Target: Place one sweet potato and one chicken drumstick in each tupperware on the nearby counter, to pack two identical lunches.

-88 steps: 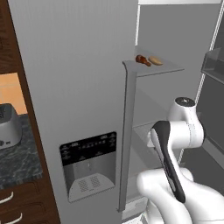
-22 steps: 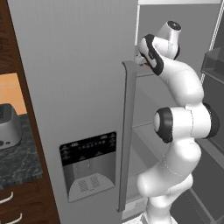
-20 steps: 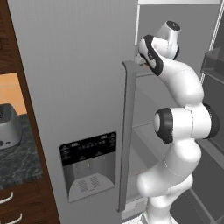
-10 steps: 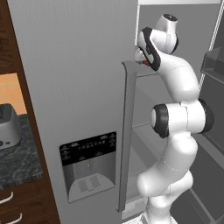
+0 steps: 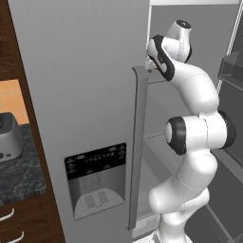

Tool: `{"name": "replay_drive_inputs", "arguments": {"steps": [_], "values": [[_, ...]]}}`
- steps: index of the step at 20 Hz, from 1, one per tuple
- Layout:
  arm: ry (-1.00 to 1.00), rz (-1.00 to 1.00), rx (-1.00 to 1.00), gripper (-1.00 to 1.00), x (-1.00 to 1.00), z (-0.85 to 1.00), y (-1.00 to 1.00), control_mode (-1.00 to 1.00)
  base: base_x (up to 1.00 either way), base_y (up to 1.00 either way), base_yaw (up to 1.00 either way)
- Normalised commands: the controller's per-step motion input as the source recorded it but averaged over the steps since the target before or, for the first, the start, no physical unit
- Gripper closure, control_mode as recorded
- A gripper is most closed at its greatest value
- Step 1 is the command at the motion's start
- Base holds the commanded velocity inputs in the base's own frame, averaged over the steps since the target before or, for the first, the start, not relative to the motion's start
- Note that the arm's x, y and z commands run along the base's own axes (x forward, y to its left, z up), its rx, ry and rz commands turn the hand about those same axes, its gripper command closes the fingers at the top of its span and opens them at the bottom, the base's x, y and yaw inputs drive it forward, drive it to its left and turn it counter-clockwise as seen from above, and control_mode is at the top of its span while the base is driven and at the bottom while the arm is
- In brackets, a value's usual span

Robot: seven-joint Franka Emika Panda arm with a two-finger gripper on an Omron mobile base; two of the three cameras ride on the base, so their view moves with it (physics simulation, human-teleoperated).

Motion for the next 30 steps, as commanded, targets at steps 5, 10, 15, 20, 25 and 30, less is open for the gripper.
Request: {"name": "replay_drive_inputs", "arguments": {"steps": [5, 10, 15, 20, 25, 30], "values": [[-0.01, 0.00, 0.00, -1.00, 0.07, -0.51, 0.00, -1.00, 0.00, 0.00, 0.00], [-0.10, 0.00, 0.00, -1.00, 0.48, -0.73, 0.07, -1.00, 0.00, 0.00, 0.00], [-0.02, 0.00, 0.00, -1.00, 0.11, -0.60, 0.21, -1.00, 0.00, 0.00, 0.00], [0.13, 0.00, 0.00, 1.00, 0.00, -0.23, 0.16, -1.00, 0.00, 0.00, 0.00], [0.08, 0.00, 0.00, 1.00, -0.02, -0.09, 0.00, -1.00, 0.00, 0.00, 0.00], [-0.10, 0.01, 0.00, 1.00, -0.55, -0.13, 0.02, -1.00, 0.00, 0.00, 0.00]]}}
